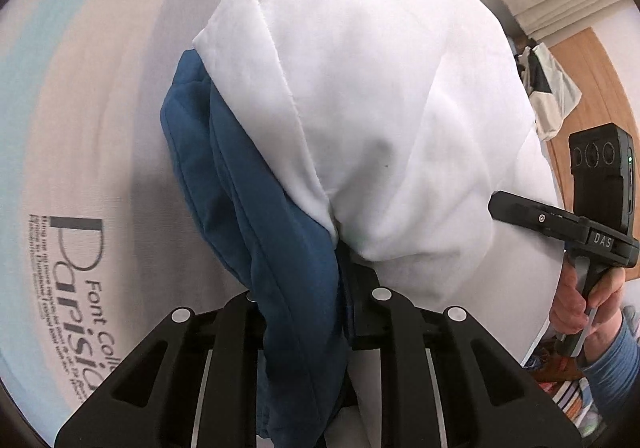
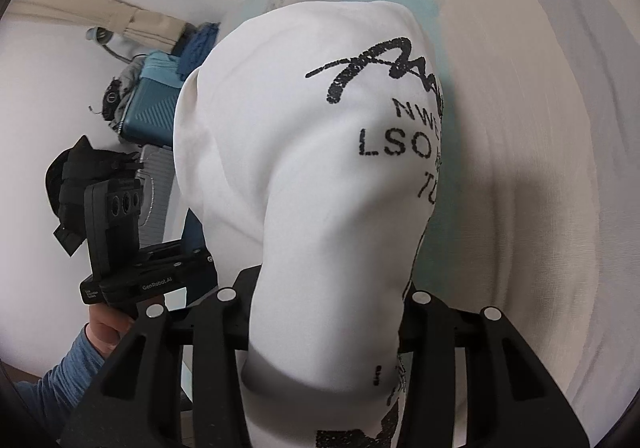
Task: Fold large clothes
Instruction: 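Carry the folded jacket with both tools toward the bed head by the suitcases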
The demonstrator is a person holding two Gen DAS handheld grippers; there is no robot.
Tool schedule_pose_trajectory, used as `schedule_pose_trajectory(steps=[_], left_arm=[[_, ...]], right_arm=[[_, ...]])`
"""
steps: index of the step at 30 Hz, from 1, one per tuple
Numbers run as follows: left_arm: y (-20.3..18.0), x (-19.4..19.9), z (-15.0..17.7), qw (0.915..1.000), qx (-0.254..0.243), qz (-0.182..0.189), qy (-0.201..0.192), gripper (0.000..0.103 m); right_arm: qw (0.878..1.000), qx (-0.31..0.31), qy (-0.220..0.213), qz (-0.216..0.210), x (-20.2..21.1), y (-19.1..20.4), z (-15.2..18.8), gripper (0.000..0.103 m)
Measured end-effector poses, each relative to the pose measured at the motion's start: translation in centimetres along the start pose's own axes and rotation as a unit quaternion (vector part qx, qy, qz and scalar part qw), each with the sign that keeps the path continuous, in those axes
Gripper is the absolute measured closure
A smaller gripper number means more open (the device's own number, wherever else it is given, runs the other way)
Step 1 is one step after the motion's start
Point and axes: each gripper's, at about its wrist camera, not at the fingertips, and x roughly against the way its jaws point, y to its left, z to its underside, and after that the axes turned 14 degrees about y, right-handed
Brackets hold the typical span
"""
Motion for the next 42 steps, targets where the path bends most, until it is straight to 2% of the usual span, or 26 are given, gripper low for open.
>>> schedule_pose_trajectory(steps=[4,11,15,20,24,28,33,34,37,42], left_arm=[[-0.8,3.7,1.8,0.9993,0.007,-0.019,-0.031,0.087],[-2.2,11.2,6.1,0.9937,0.047,-0.068,-0.076,0.087],[-1.6,16.6,8.7,0.9884,0.067,-0.089,-0.103,0.087],[0.2,22.0,10.4,0.9811,0.073,-0.127,-0.126,0.087],[4.5,25.8,11.3,0.9764,0.085,-0.143,-0.138,0.087],[9.3,28.3,11.5,0.9750,0.086,-0.151,-0.138,0.087],[16.8,30.9,11.2,0.9747,0.094,-0.150,-0.136,0.087],[19.6,31.9,11.6,0.9750,0.095,-0.150,-0.134,0.087],[25.0,32.5,11.0,0.9762,0.101,-0.145,-0.126,0.087],[31.8,30.6,9.3,0.9788,0.102,-0.140,-0.109,0.087]], right_arm=[[1.000,0.026,-0.009,-0.006,1.3,2.8,0.0,0.062],[0.992,0.128,-0.012,-0.011,3.3,12.5,-0.6,0.063],[0.984,0.178,-0.009,-0.017,4.2,18.2,-1.3,0.063],[0.977,0.209,-0.015,-0.032,3.3,24.6,-3.0,0.063],[0.974,0.225,-0.017,-0.034,0.7,30.4,-4.8,0.063],[0.972,0.233,-0.018,-0.026,-2.9,35.3,-6.3,0.063],[0.974,0.225,-0.008,-0.024,-9.2,40.2,-9.0,0.063],[0.974,0.224,-0.005,-0.022,-10.2,40.7,-9.2,0.063],[0.976,0.215,-0.003,-0.017,-14.1,42.2,-10.7,0.063],[0.981,0.195,0.016,0.001,-21.3,44.0,-14.1,0.063]])
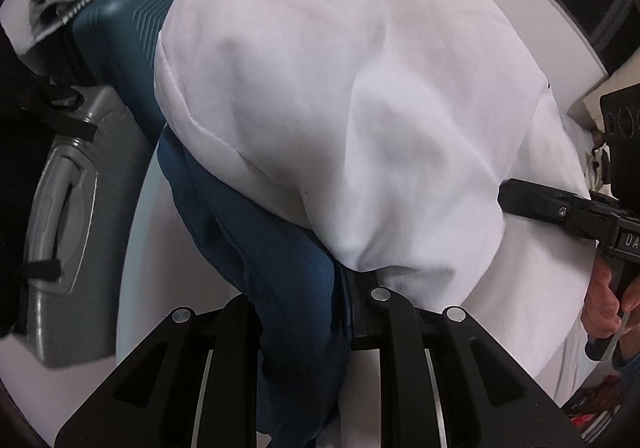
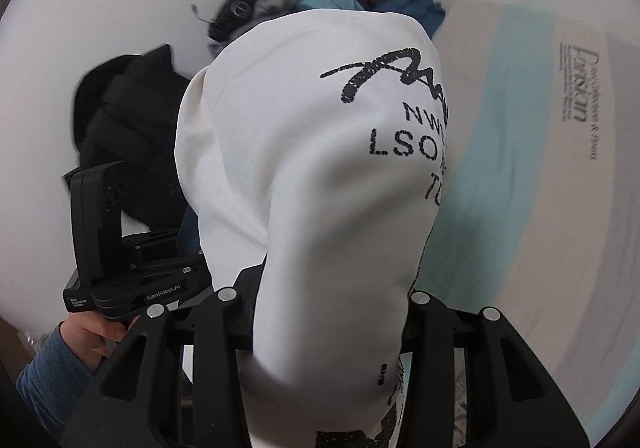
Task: Fold large clothes
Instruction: 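Carry the folded jacket with both tools toward the bed head by the suitcases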
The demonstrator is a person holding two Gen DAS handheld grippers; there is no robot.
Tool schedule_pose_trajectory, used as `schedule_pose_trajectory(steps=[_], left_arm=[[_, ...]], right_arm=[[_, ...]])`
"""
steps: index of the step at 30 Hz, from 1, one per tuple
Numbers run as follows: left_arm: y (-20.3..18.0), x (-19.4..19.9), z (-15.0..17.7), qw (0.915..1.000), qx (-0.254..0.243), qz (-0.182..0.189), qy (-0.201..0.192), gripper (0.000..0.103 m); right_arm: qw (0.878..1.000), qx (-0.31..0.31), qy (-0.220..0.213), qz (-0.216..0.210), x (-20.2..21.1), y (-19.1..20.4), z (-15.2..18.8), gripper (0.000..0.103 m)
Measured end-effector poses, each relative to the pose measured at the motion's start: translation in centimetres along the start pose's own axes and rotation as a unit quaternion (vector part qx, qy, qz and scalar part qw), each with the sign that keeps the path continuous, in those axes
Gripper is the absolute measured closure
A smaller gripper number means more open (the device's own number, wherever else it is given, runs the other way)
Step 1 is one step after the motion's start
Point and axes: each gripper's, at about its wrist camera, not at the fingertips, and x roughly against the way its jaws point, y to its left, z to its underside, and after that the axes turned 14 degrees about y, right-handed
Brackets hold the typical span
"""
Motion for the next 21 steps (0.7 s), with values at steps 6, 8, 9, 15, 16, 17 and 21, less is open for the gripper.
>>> schedule_pose_trajectory(steps=[6,8,9,15,16,17,21], left_arm=[[5.2,-5.7,-2.7,0.9997,0.013,0.005,0.020,0.087],[6.1,-7.2,-3.1,0.9995,0.023,0.000,0.022,0.087],[6.5,-7.6,-3.2,0.9993,0.030,0.000,0.021,0.087],[8.9,-12.4,-4.0,0.9980,0.040,-0.008,0.047,0.087],[9.0,-13.0,-3.8,0.9980,0.040,-0.010,0.048,0.087],[9.1,-13.0,-3.8,0.9980,0.043,-0.008,0.045,0.087],[10.3,-13.7,-3.9,0.9976,0.057,-0.003,0.041,0.087]], right_arm=[[0.999,-0.034,0.022,0.013,-6.5,-1.8,-1.9,0.063],[0.998,-0.047,0.032,0.017,-8.8,-2.5,-2.6,0.063],[0.998,-0.054,0.036,0.017,-9.8,-3.0,-2.9,0.063],[0.994,-0.084,0.071,0.028,-15.1,-5.6,-3.2,0.063],[0.993,-0.084,0.075,0.032,-15.5,-6.0,-3.3,0.063],[0.993,-0.084,0.077,0.037,-16.0,-6.4,-3.2,0.063],[0.992,-0.091,0.080,0.037,-16.8,-7.0,-3.5,0.061]])
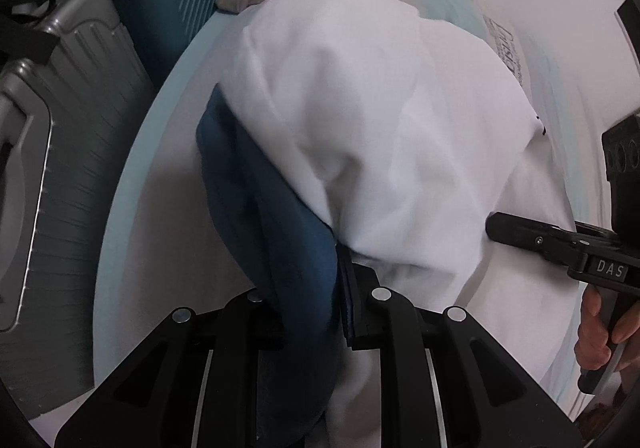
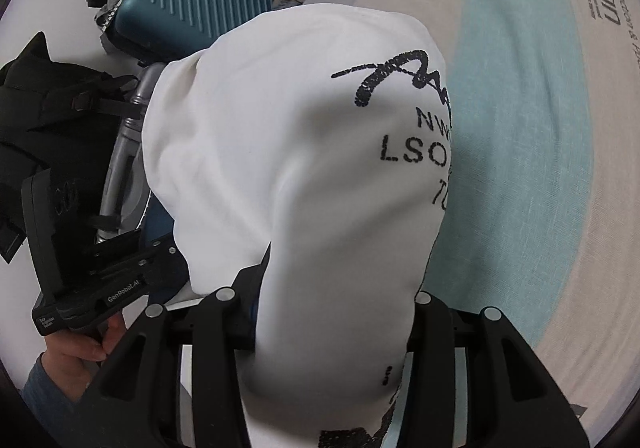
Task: Fold large clothes
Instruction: 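Carry the folded jacket with both tools toward the bed head by the suitcases, then open both tools and drop the folded jacket onto the bed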
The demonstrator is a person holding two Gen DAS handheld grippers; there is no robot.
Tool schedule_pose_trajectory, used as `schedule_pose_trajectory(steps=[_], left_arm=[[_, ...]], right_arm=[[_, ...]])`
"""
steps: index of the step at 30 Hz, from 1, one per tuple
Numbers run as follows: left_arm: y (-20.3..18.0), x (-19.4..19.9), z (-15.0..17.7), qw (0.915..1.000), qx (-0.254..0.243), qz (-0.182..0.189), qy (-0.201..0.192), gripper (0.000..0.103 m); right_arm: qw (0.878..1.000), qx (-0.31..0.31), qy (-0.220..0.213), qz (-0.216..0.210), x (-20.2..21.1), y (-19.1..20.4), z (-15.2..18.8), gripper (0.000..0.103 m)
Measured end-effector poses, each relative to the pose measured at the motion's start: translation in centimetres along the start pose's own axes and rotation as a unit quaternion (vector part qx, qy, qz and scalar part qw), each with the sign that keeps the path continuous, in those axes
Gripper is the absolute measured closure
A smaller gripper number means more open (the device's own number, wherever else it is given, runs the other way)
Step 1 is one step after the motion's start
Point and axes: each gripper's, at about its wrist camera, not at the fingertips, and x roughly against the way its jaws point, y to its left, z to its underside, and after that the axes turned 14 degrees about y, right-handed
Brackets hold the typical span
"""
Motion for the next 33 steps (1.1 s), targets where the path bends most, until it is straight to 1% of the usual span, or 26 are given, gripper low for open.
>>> schedule_pose_trajectory(steps=[2,3,4,6,7,9,10,12,16,18,19,20,21,22,23,24,27,29,33], left_arm=[[0.0,-0.1,-0.1,1.0000,-0.002,-0.003,-0.001,0.087],[0.7,-0.6,-0.4,1.0000,-0.003,-0.005,-0.001,0.087],[0.2,-0.1,-0.2,1.0000,-0.003,-0.008,-0.003,0.087],[0.4,0.0,-0.2,0.9999,-0.002,-0.013,-0.006,0.087],[-0.3,0.6,0.5,0.9998,-0.002,-0.015,-0.009,0.087],[-0.9,0.9,1.6,0.9997,0.001,-0.022,-0.014,0.086],[-0.7,0.9,1.9,0.9996,0.003,-0.025,-0.016,0.086],[-0.7,1.4,2.6,0.9990,0.010,-0.039,-0.022,0.079],[-0.5,2.0,3.7,0.9972,0.025,-0.059,-0.040,0.069],[-0.8,2.6,4.2,0.9965,0.030,-0.062,-0.047,0.054],[-0.8,2.9,4.5,0.9958,0.035,-0.066,-0.052,0.050],[-0.7,3.2,4.8,0.9951,0.042,-0.069,-0.057,0.040],[-0.7,3.4,4.9,0.9948,0.045,-0.067,-0.061,0.035],[-0.7,3.8,5.2,0.9943,0.049,-0.067,-0.067,0.034],[-0.8,4.1,5.4,0.9939,0.052,-0.068,-0.069,0.031],[-0.8,4.3,5.6,0.9933,0.055,-0.071,-0.072,0.024],[-0.8,4.7,6.1,0.9921,0.061,-0.072,-0.082,0.018],[-0.9,5.0,6.5,0.9918,0.065,-0.073,-0.082,0.016],[-1.4,5.2,7.1,0.9917,0.065,-0.072,-0.083,0.016]], right_arm=[[1.000,0.000,0.001,0.005,-0.2,0.0,-0.2,0.059],[1.000,-0.001,0.001,0.005,-0.3,0.0,-0.2,0.058],[1.000,-0.003,0.001,0.005,-0.4,-0.1,-0.3,0.058],[1.000,-0.006,-0.001,0.008,-0.5,-0.1,-0.2,0.055],[1.000,-0.009,-0.001,0.007,-0.8,0.1,-0.7,0.054],[1.000,-0.017,-0.005,0.007,-0.7,-0.2,-0.5,0.047],[1.000,-0.021,-0.009,0.009,-0.7,-0.3,-0.3,0.045],[0.999,-0.028,-0.015,0.015,-0.4,-0.8,-0.1,0.035],[0.998,-0.038,-0.027,0.031,0.0,-1.3,0.2,0.024],[0.998,-0.043,-0.034,0.037,0.3,-1.5,0.4,0.014],[0.997,-0.045,-0.042,0.048,0.7,-1.6,0.6,0.011],[0.996,-0.045,-0.048,0.055,1.0,-1.6,0.7,0.007],[0.996,-0.043,-0.054,0.065,1.4,-1.6,0.8,0.007],[0.995,-0.043,-0.056,0.071,1.6,-1.6,0.9,0.007],[0.995,-0.044,-0.057,0.075,1.9,-1.7,1.0,0.007],[0.994,-0.047,-0.060,0.081,2.2,-1.8,1.1,0.007],[0.991,-0.043,-0.076,0.106,3.2,-1.8,1.7,0.007],[0.988,-0.039,-0.084,0.127,3.7,-1.9,2.3,0.007],[0.985,-0.036,-0.095,0.140,4.8,-2.0,3.8,0.007]])
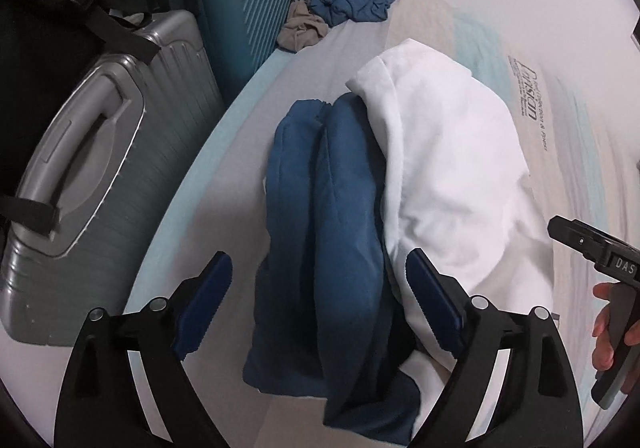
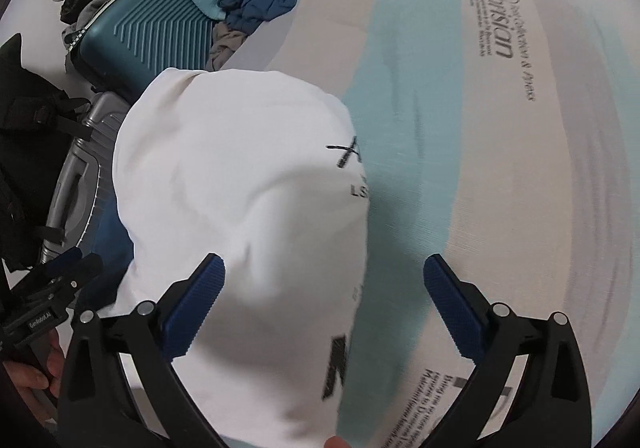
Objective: Fold large clothes
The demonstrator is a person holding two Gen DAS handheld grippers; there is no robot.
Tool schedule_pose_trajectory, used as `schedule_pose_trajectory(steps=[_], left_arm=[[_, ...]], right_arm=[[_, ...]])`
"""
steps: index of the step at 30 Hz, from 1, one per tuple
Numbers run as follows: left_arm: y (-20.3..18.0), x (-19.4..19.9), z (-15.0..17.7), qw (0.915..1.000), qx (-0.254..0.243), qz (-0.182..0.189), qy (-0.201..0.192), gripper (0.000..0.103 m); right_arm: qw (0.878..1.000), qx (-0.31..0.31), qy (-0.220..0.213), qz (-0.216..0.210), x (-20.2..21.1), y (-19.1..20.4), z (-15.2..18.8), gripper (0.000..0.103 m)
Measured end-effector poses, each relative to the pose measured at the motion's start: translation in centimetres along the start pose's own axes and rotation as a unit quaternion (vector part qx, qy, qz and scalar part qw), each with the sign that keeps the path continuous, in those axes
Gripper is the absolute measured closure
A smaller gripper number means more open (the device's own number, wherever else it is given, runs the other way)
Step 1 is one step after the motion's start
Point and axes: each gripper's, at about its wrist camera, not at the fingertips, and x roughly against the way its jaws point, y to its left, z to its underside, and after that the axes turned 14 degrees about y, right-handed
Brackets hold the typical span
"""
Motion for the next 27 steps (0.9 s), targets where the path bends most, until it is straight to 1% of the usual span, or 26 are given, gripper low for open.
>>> schedule_pose_trajectory(steps=[5,9,12,13,14,16,17,18,19,21,22,23,24,25,27], left_arm=[[-0.5,1.1,1.1,0.9999,0.006,0.001,-0.011,0.013],[-0.9,3.3,3.0,0.9992,0.021,0.003,-0.035,0.008],[-1.9,6.3,6.1,0.9970,0.030,-0.012,-0.070,0.006],[-2.2,7.1,7.2,0.9962,0.034,-0.016,-0.079,0.006],[-2.6,8.1,8.6,0.9951,0.039,-0.020,-0.088,0.006],[-4.0,10.1,12.1,0.9936,0.042,-0.028,-0.101,0.006],[-4.8,10.9,13.8,0.9929,0.040,-0.037,-0.106,0.006],[-6.1,11.9,16.3,0.9918,0.036,-0.049,-0.112,0.006],[-7.0,12.5,18.0,0.9911,0.036,-0.057,-0.115,0.006],[-9.2,14.2,22.5,0.9891,0.041,-0.073,-0.121,0.006],[-10.0,14.8,24.3,0.9889,0.045,-0.074,-0.121,0.006],[-10.9,15.5,26.1,0.9883,0.049,-0.078,-0.122,0.006],[-12.2,16.4,28.5,0.9873,0.056,-0.086,-0.121,0.006],[-12.9,17.0,30.3,0.9870,0.059,-0.091,-0.119,0.006],[-14.4,18.4,33.7,0.9853,0.073,-0.099,-0.119,0.006]], right_arm=[[0.999,0.020,-0.020,0.019,2.7,0.3,1.9,0.007],[0.997,0.034,-0.053,0.042,5.8,0.9,4.3,0.007],[0.995,0.034,-0.079,0.060,8.1,1.0,6.7,0.007],[0.993,0.034,-0.093,0.062,9.3,0.9,8.1,0.007],[0.991,0.033,-0.107,0.066,10.3,0.8,9.4,0.007],[0.988,0.044,-0.133,0.059,12.2,0.8,11.7,0.007],[0.986,0.053,-0.149,0.056,13.6,0.7,13.6,0.007],[0.984,0.062,-0.158,0.058,14.8,0.7,15.5,0.007],[0.982,0.067,-0.163,0.060,15.7,0.7,16.9,0.007],[0.978,0.077,-0.183,0.058,18.0,0.2,20.9,0.007],[0.977,0.090,-0.187,0.057,19.1,0.0,23.3,0.007],[0.975,0.097,-0.189,0.059,19.7,-0.1,24.7,0.007],[0.974,0.107,-0.190,0.062,20.5,-0.2,26.6,0.007],[0.973,0.120,-0.188,0.065,21.3,-0.4,28.8,0.007],[0.971,0.139,-0.182,0.069,22.3,-0.8,32.2,0.007]])
